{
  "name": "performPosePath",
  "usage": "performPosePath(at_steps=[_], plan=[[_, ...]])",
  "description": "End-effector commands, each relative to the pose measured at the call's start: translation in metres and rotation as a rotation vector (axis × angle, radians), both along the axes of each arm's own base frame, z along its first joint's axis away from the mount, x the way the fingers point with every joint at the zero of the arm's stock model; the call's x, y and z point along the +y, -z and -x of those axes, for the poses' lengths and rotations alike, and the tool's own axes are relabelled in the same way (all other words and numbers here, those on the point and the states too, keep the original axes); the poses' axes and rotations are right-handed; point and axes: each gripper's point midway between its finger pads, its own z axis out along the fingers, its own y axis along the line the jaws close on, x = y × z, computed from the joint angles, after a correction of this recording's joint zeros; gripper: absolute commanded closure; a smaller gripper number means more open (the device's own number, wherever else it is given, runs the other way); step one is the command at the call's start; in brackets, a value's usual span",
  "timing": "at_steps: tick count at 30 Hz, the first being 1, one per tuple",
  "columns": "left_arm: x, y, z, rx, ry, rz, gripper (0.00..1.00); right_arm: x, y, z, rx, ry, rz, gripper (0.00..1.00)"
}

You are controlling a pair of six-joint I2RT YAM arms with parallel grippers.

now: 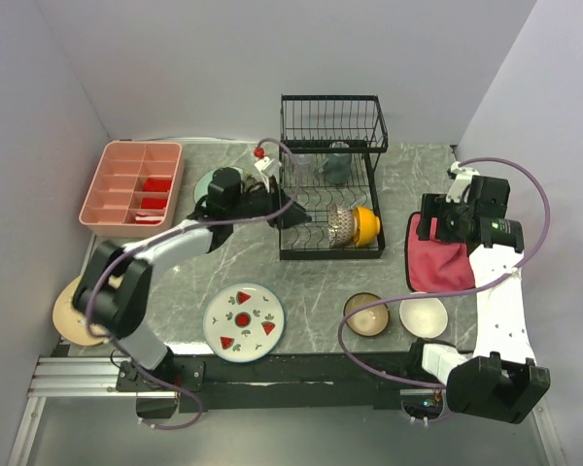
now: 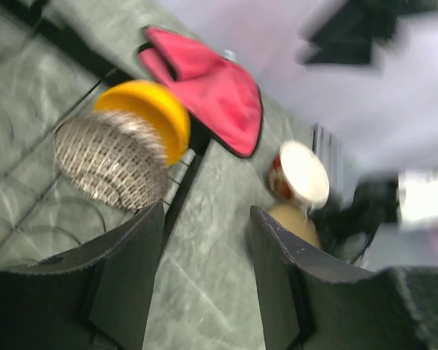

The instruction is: Load the mixed dishes into the dish rack

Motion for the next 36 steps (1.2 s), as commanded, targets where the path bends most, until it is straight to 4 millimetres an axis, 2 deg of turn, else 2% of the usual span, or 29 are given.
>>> performPosePath(at_steps=[1, 2, 3, 4, 5, 6, 7, 8, 9, 10, 11, 13, 14, 15, 16, 17, 18, 19, 25, 29, 36], plan=[[0.004, 0.017, 0.072, -0.345, 0.344, -0.184, 0.44, 0.0, -0.01, -0.01, -0.087, -0.011, 0.0, 0.12], [0.004, 0.019, 0.073, -0.471, 0.4, -0.199, 0.43, 0.0, -0.01, -0.01, -0.088, -0.011, 0.003, 0.12], [0.003, 0.016, 0.081, -0.516, 0.471, -0.174, 0.43, -0.002, -0.013, -0.012, -0.102, -0.003, 0.009, 0.12], [-0.003, 0.007, 0.076, -0.583, 0.522, -0.172, 0.43, -0.003, -0.015, -0.012, -0.108, 0.005, 0.013, 0.12], [0.002, 0.022, 0.085, -0.651, 0.629, -0.214, 0.43, -0.004, -0.021, -0.014, -0.122, 0.014, 0.015, 0.12], [0.003, 0.028, 0.092, -0.673, 0.708, -0.235, 0.42, -0.007, -0.023, -0.013, -0.123, 0.039, 0.014, 0.1], [-0.013, 0.024, 0.09, -0.75, 0.788, -0.242, 0.42, -0.01, -0.028, -0.013, -0.131, 0.052, 0.016, 0.1], [-0.003, 0.038, 0.11, -0.756, 0.919, -0.27, 0.43, -0.011, -0.04, -0.016, -0.158, 0.056, 0.016, 0.09], [-0.007, 0.042, 0.115, -0.762, 0.972, -0.277, 0.42, -0.013, -0.046, -0.017, -0.169, 0.078, 0.004, 0.08], [-0.02, 0.045, 0.116, -0.782, 1.023, -0.285, 0.42, -0.019, -0.063, -0.021, -0.208, 0.106, 0.001, 0.07], [-0.024, 0.049, 0.122, -0.818, 1.07, -0.276, 0.42, -0.022, -0.068, -0.024, -0.214, 0.126, -0.013, 0.07], [-0.028, 0.067, 0.143, -0.823, 1.177, -0.308, 0.43, -0.03, -0.085, -0.031, -0.247, 0.185, -0.05, 0.07], [-0.03, 0.072, 0.149, -0.865, 1.211, -0.312, 0.42, -0.041, -0.102, -0.037, -0.282, 0.243, -0.075, 0.07], [-0.034, 0.077, 0.154, -0.9, 1.23, -0.311, 0.43, -0.045, -0.11, -0.04, -0.302, 0.289, -0.114, 0.07], [-0.035, 0.086, 0.17, -0.911, 1.274, -0.313, 0.42, -0.05, -0.124, -0.043, -0.337, 0.314, -0.128, 0.08], [-0.036, 0.09, 0.177, -0.934, 1.298, -0.314, 0.43, -0.06, -0.125, -0.046, -0.338, 0.353, -0.146, 0.08], [-0.041, 0.096, 0.19, -0.951, 1.333, -0.31, 0.43, -0.063, -0.128, -0.047, -0.346, 0.373, -0.172, 0.08], [-0.043, 0.098, 0.194, -0.956, 1.34, -0.312, 0.43, -0.061, -0.133, -0.05, -0.354, 0.358, -0.195, 0.08], [-0.073, 0.098, 0.209, -1.015, 1.342, -0.267, 0.43, -0.065, -0.111, -0.049, -0.287, 0.361, -0.234, 0.08], [-0.093, 0.096, 0.224, -1.027, 1.352, -0.232, 0.43, -0.063, -0.105, -0.049, -0.275, 0.362, -0.274, 0.08], [-0.115, 0.11, 0.221, -1.015, 1.384, -0.269, 0.45, -0.061, -0.098, -0.041, -0.263, 0.355, -0.293, 0.08]])
